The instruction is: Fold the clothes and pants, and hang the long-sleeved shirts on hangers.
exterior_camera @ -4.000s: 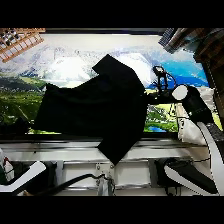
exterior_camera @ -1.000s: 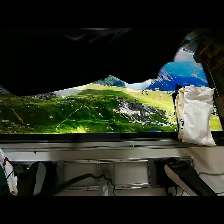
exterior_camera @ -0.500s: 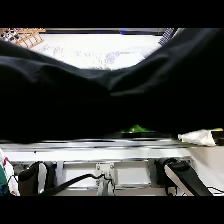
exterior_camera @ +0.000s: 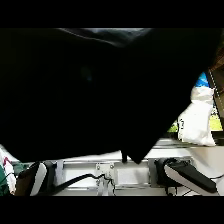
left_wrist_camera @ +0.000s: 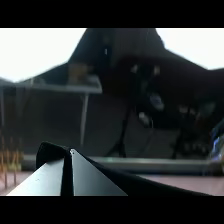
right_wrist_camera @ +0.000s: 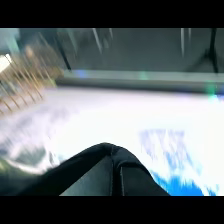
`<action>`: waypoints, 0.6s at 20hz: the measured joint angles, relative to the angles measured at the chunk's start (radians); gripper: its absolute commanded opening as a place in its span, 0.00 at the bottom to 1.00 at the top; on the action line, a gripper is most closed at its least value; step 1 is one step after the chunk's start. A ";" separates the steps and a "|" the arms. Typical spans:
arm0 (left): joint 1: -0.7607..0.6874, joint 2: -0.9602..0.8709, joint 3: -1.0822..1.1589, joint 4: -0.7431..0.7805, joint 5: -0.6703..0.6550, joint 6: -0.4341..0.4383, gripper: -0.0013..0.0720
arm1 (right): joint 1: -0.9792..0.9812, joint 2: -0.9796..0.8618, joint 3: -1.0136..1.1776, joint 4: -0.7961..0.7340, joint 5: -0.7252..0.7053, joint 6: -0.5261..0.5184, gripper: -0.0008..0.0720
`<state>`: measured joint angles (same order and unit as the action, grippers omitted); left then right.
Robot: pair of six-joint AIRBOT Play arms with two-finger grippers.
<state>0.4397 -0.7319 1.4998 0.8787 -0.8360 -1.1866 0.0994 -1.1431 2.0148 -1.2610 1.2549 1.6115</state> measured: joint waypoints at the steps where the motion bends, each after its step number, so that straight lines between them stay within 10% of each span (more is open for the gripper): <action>1: -0.010 -0.059 0.000 0.005 -0.024 0.000 0.02 | 0.000 -0.054 0.000 -0.001 0.007 0.000 0.06; 12: -0.170 -0.746 -0.001 0.106 0.137 0.046 0.02 | -0.002 -0.649 0.000 -0.003 -0.257 -0.078 0.06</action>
<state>0.2699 -1.4780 1.4986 0.9848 -0.6987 -1.1408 0.0971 -1.7924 2.0151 -1.2644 0.9974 1.5337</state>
